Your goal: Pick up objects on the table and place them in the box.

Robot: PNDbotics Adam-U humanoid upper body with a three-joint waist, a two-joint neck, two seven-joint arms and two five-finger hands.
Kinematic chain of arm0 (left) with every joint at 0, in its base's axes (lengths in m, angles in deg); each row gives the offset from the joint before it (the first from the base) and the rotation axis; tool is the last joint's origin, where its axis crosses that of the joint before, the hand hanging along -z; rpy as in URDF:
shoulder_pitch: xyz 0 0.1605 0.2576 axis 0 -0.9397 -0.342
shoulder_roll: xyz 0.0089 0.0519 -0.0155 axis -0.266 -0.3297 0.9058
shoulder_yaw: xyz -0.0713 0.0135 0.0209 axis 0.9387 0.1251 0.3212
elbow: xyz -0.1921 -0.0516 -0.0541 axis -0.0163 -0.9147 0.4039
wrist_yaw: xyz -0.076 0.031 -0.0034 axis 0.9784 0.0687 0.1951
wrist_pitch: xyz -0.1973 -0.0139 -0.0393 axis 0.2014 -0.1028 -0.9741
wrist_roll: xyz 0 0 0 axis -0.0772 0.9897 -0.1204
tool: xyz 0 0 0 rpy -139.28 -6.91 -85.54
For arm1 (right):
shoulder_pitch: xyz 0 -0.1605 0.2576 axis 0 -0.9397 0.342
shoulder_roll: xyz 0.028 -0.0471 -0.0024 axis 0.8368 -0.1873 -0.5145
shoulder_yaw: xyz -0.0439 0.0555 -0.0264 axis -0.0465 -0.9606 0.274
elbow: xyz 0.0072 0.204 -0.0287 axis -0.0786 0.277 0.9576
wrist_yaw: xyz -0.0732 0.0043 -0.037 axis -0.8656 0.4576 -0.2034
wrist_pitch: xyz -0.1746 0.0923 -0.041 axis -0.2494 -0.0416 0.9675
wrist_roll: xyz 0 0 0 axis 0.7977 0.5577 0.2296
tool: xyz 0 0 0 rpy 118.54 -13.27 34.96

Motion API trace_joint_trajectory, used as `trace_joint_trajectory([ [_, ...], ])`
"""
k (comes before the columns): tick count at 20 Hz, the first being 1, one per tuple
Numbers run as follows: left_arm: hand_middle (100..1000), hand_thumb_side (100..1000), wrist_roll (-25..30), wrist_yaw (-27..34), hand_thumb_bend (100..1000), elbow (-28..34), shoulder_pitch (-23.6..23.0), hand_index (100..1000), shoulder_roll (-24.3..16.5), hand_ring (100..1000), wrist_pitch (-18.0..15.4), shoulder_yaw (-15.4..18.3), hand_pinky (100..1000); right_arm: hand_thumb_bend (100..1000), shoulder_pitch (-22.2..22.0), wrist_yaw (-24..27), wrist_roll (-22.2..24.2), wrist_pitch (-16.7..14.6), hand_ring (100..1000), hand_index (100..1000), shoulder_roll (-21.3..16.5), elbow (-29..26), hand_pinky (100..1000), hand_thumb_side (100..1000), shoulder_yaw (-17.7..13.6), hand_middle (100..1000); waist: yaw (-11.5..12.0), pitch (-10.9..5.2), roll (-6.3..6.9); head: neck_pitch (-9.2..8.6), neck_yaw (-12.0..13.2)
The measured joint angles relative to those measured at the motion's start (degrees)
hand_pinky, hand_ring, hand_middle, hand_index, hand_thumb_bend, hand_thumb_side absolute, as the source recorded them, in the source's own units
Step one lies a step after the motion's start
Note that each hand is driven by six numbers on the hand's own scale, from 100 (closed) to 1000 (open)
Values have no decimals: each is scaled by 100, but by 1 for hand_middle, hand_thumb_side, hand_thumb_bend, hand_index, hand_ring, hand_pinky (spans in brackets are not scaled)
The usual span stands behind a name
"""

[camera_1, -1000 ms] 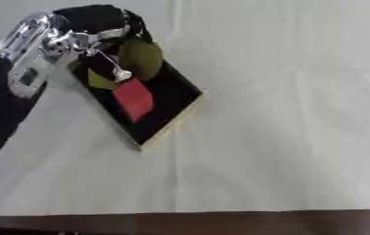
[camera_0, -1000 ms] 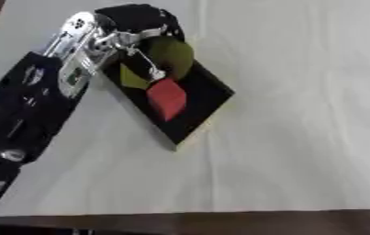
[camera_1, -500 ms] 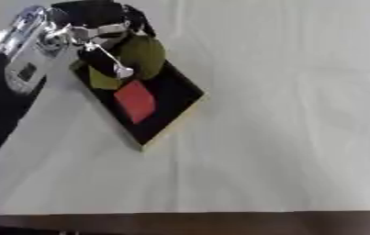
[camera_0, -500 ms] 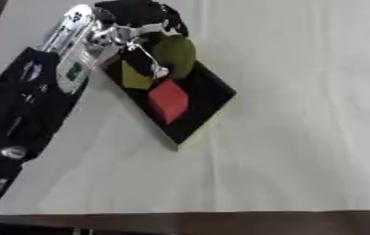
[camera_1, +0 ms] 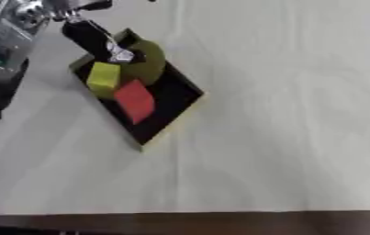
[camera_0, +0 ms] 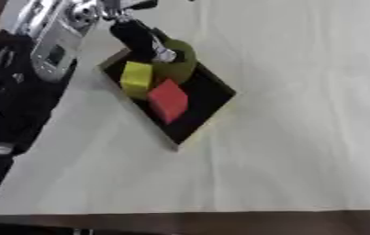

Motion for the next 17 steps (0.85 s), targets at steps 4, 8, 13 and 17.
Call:
trace_joint_trajectory([
  [4,842,395,-10,249,181,508,-23,888,-105,832,139,207,820,100,-5,0,-14,-8,823,744,0,0,990,523,-19,647,3,-9,-7,1,-35],
  [8,807,509,-873,818,119,1475,-294,841,-328,786,660,594,766,100,-19,0,-45,-39,826,746,0,0,989,520,-46,651,30,-9,-19,0,-71],
  [13,785,519,-2955,2530,112,2486,-1192,826,-917,759,1219,995,727,100,-32,-4,-123,-98,827,749,-1,0,990,516,-116,657,64,21,-46,-48,-154],
  [17,776,527,-4366,3656,118,2642,-1948,827,-1130,747,799,1229,707,100,-40,-19,-189,-155,832,755,-1,0,991,504,-151,665,69,61,-118,-127,-176],
])
